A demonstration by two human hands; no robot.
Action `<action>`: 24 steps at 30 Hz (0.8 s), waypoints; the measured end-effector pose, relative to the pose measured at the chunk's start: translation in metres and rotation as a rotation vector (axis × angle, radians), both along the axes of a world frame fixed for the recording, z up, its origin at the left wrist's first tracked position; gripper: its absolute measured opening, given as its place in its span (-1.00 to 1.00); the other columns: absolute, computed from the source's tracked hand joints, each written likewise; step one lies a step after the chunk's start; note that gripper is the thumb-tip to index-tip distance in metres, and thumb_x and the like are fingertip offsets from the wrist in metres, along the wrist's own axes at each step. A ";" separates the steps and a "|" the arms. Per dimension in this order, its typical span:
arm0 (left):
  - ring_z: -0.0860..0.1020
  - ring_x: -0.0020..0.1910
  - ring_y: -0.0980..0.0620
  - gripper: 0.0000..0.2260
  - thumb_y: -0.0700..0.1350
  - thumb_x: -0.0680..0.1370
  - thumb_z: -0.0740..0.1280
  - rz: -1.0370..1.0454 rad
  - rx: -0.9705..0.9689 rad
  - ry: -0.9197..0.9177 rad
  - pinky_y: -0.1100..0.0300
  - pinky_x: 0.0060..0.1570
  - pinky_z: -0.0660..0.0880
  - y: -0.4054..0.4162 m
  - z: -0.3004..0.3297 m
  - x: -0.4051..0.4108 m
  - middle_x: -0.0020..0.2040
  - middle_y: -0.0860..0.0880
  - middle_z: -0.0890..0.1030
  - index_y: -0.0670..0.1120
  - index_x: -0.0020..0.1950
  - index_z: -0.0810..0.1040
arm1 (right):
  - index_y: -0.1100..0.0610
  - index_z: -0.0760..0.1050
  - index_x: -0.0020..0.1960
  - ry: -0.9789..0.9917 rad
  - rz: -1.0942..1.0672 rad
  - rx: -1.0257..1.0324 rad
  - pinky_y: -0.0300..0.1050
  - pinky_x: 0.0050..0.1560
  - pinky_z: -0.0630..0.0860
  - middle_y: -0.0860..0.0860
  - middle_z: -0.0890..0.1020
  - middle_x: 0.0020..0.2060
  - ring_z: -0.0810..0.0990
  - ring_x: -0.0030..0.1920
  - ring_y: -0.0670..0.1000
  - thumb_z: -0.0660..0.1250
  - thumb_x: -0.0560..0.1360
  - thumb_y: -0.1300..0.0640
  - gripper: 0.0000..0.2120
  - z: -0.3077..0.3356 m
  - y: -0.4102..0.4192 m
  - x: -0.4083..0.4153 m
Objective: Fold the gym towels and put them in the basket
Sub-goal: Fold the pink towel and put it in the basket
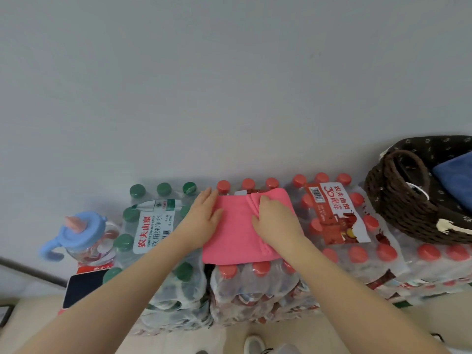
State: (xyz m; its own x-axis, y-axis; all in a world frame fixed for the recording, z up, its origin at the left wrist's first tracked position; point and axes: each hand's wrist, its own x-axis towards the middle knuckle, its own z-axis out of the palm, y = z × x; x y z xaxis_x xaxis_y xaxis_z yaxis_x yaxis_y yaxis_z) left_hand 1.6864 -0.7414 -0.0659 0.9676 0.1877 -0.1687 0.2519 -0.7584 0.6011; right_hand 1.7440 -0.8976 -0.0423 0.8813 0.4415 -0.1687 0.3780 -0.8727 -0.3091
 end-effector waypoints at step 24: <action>0.59 -0.08 -0.05 -0.80 -0.21 0.50 0.33 0.500 -1.243 0.258 0.07 -0.13 0.58 -0.007 0.007 -0.017 -0.01 -0.13 0.61 -0.19 0.11 0.46 | 0.05 -0.24 0.52 -0.063 0.026 -0.195 -0.04 0.47 -0.22 0.00 -0.17 0.53 -0.22 0.52 0.00 -0.36 0.47 -0.27 -0.30 -0.036 0.001 -0.025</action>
State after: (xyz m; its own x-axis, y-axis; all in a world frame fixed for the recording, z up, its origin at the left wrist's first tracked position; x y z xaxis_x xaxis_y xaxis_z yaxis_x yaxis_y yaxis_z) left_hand 1.6693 -0.7480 -0.0591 0.7576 0.0986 -0.6452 0.5451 0.4480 0.7086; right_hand 1.7186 -0.8964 -0.0785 0.8814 0.4287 -0.1985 0.4146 -0.9033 -0.1100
